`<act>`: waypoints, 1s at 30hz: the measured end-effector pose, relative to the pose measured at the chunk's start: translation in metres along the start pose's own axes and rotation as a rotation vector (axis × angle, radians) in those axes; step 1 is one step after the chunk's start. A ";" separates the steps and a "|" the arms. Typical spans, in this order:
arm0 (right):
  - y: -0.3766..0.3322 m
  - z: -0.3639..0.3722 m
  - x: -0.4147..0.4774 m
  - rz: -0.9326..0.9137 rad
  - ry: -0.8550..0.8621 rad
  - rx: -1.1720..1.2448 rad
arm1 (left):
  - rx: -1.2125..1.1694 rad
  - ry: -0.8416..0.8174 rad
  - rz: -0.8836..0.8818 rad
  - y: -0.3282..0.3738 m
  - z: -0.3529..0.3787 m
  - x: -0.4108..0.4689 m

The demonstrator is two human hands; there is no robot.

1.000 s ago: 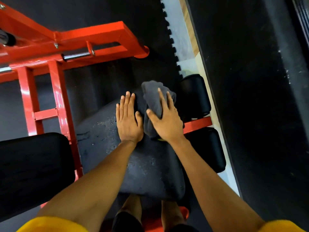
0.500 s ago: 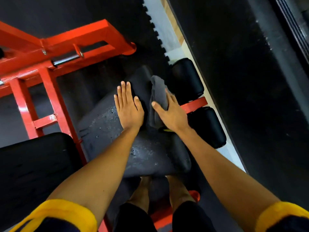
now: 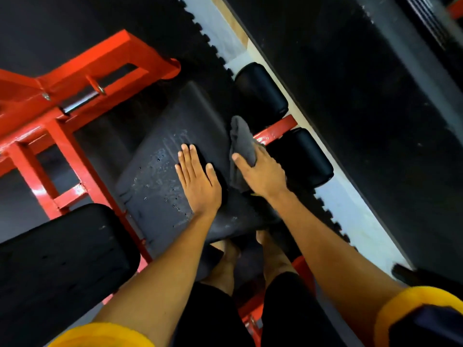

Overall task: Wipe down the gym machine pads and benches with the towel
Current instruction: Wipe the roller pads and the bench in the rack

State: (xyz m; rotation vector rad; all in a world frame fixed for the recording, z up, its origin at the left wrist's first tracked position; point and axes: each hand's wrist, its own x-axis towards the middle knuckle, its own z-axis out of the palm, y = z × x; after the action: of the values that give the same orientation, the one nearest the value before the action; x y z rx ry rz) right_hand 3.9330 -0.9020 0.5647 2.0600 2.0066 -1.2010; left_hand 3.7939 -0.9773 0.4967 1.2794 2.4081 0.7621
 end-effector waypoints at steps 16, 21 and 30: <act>0.062 0.012 -0.061 0.114 0.095 0.185 | -0.035 -0.034 0.067 0.003 0.003 -0.065; 0.087 0.038 -0.114 -0.260 0.278 -0.064 | 0.006 0.004 0.085 -0.001 0.009 -0.066; 0.091 -0.012 -0.046 0.173 -0.313 0.553 | 0.029 0.043 0.084 0.002 0.010 -0.063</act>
State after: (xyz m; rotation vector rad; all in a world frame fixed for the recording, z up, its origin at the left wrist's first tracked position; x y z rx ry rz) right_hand 4.0232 -0.9508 0.5534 2.0081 1.4354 -2.0573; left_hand 3.8358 -1.0258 0.4910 1.3966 2.4209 0.7885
